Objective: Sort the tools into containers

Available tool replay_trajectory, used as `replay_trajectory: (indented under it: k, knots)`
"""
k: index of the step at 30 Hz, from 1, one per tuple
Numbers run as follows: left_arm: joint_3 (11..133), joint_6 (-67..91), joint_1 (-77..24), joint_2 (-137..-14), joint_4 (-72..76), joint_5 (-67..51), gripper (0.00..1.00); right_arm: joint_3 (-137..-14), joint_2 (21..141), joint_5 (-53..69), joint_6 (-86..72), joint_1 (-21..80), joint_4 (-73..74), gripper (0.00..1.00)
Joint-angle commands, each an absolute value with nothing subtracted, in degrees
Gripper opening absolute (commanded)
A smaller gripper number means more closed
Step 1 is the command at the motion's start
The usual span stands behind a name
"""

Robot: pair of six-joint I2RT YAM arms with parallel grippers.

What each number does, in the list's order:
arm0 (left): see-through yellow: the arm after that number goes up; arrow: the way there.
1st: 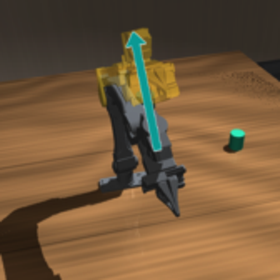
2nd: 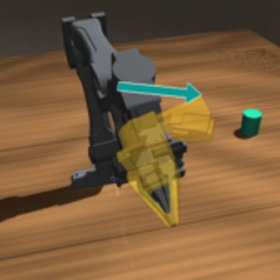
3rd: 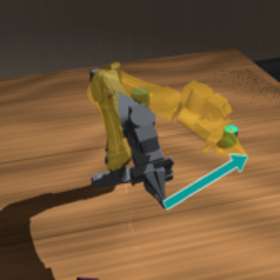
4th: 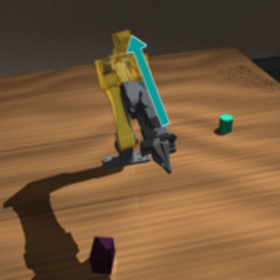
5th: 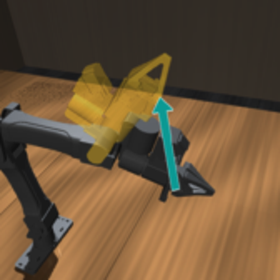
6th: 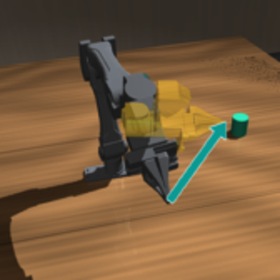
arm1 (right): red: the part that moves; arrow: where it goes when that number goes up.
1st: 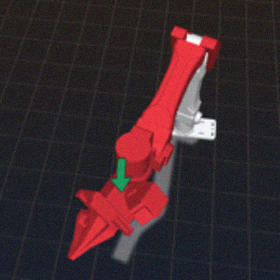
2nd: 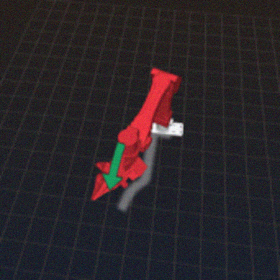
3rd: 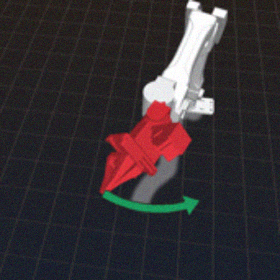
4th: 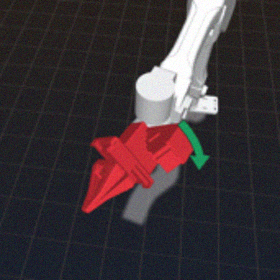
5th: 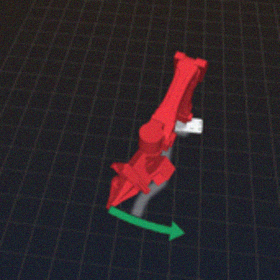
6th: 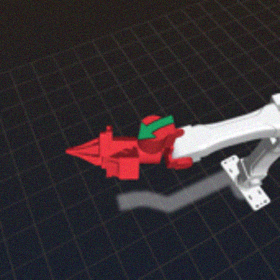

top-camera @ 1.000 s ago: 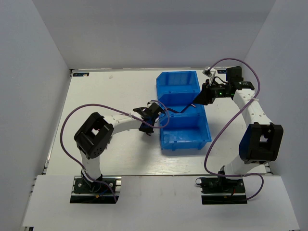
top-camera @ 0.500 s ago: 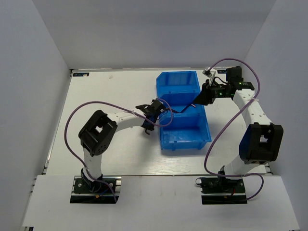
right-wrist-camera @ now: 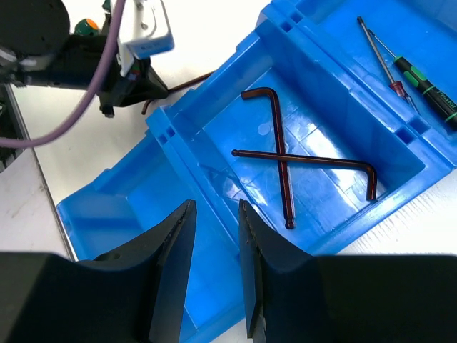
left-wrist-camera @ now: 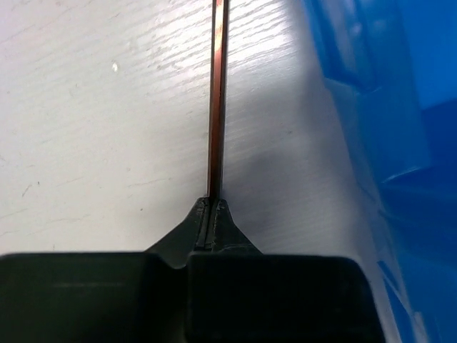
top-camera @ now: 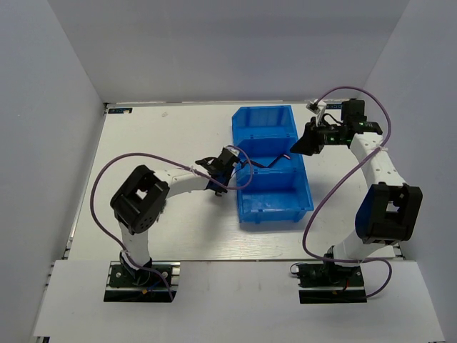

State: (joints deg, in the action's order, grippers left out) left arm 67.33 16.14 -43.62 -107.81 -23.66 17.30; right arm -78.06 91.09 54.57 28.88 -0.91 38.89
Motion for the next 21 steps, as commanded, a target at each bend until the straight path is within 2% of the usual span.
replay_trajectory:
  k: [1,5,13,21]
  knots:
    - [62.6,19.2,-41.9,-107.6,-32.1,12.9,0.0,-77.9,89.2,56.6,28.8,-1.1,38.5,0.37]
    - [65.8,19.7,-41.3,-101.4,-33.4,14.2,0.0,-77.6,89.1,57.0,28.9,-1.1,38.4,0.37]
    - [76.1,17.9,-41.3,-99.1,-34.5,14.2,0.0,-77.4,88.5,57.2,29.3,-1.1,38.9,0.37]
    - [83.3,7.0,-41.3,-98.9,-29.3,10.3,0.0,-77.1,88.1,57.4,29.8,-1.1,39.3,0.37]
